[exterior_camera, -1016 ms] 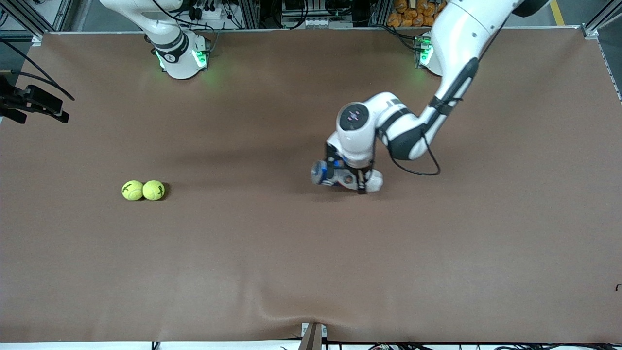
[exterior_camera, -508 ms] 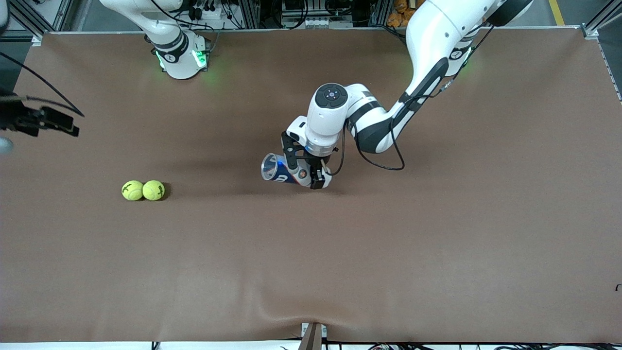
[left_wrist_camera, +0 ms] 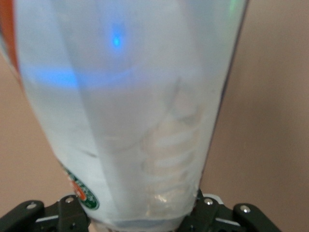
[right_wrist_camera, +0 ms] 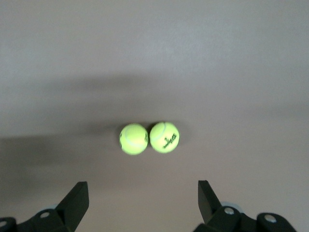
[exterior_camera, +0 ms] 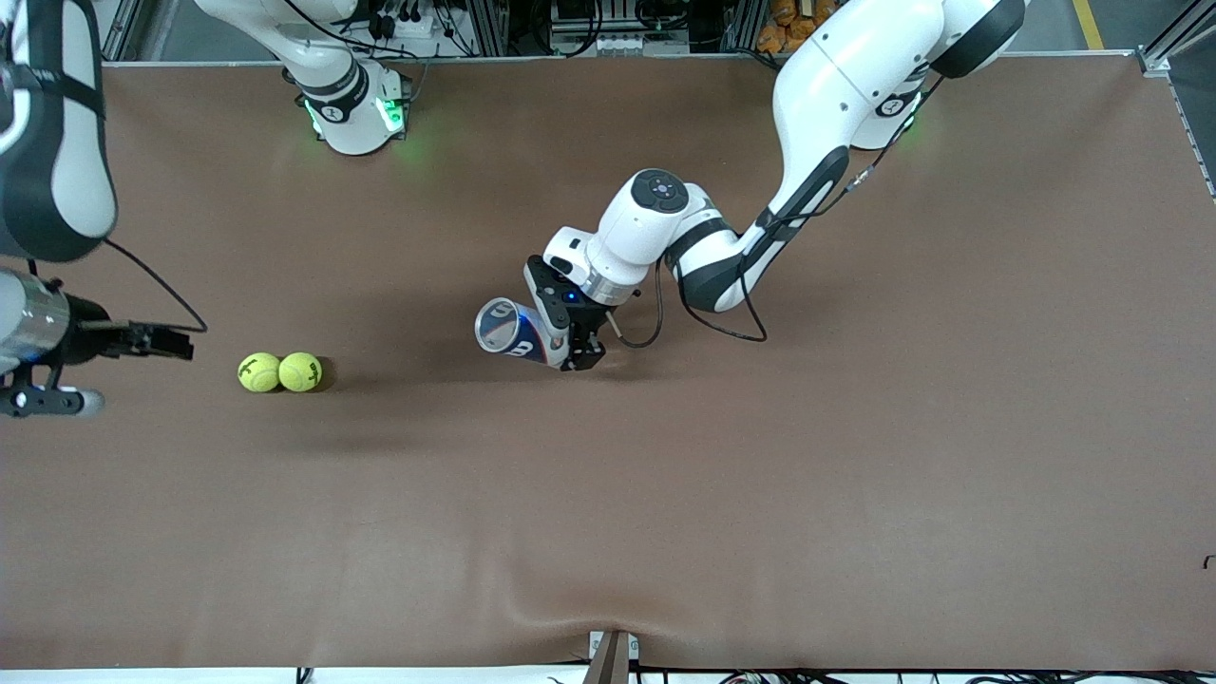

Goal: Insert tennis ball vertically with right arm
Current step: 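Stand the can upright with the left gripper while the right gripper reaches the balls, then grasp one yellow tennis ball with the right gripper, then carry the ball over the can opening and release it inside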

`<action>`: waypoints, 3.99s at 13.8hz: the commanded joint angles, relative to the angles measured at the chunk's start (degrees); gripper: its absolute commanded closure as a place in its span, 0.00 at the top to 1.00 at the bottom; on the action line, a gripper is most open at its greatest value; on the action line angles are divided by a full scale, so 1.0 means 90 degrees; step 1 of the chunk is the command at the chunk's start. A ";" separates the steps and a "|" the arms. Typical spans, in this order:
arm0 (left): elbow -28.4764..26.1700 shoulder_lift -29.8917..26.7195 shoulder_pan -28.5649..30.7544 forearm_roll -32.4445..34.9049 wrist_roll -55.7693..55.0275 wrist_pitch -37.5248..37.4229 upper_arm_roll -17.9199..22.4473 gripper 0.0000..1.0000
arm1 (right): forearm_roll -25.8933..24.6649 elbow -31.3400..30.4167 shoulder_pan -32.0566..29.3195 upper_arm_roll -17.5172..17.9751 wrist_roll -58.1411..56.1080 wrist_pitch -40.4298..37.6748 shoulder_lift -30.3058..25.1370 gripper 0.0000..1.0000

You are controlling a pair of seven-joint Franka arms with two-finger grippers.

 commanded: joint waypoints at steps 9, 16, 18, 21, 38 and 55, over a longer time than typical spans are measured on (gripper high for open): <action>-0.0200 0.1488 0.0019 0.0155 0.0101 0.3848 0.0329 0.73 | 0.1381 -0.0303 -0.0163 0.0089 0.5371 0.0665 0.0954 1.00; -0.0200 0.1674 0.0048 0.0204 0.0101 0.3888 0.0329 0.74 | 0.1371 -0.1992 0.0159 0.0089 0.6213 0.1767 0.0769 1.00; -0.0200 0.1674 0.0048 0.0214 0.0101 0.3888 0.0329 0.74 | 0.1313 -0.2208 0.0140 0.0080 0.6213 0.2109 0.0836 1.00; -0.0200 0.1733 0.0048 0.0292 0.0101 0.3888 0.0339 0.74 | 0.1099 -0.2629 0.0140 0.0070 0.6213 0.2696 0.0837 1.00; -0.0239 0.1801 0.0097 0.0439 0.0101 0.3888 0.0359 1.00 | 0.0775 -0.2658 -0.0183 0.0099 0.6144 0.3263 0.1335 0.58; -0.0356 0.1723 0.0429 0.1035 0.0061 0.3888 0.0281 0.97 | 0.1281 -0.1656 0.0080 0.0382 0.6242 0.2086 0.1403 0.11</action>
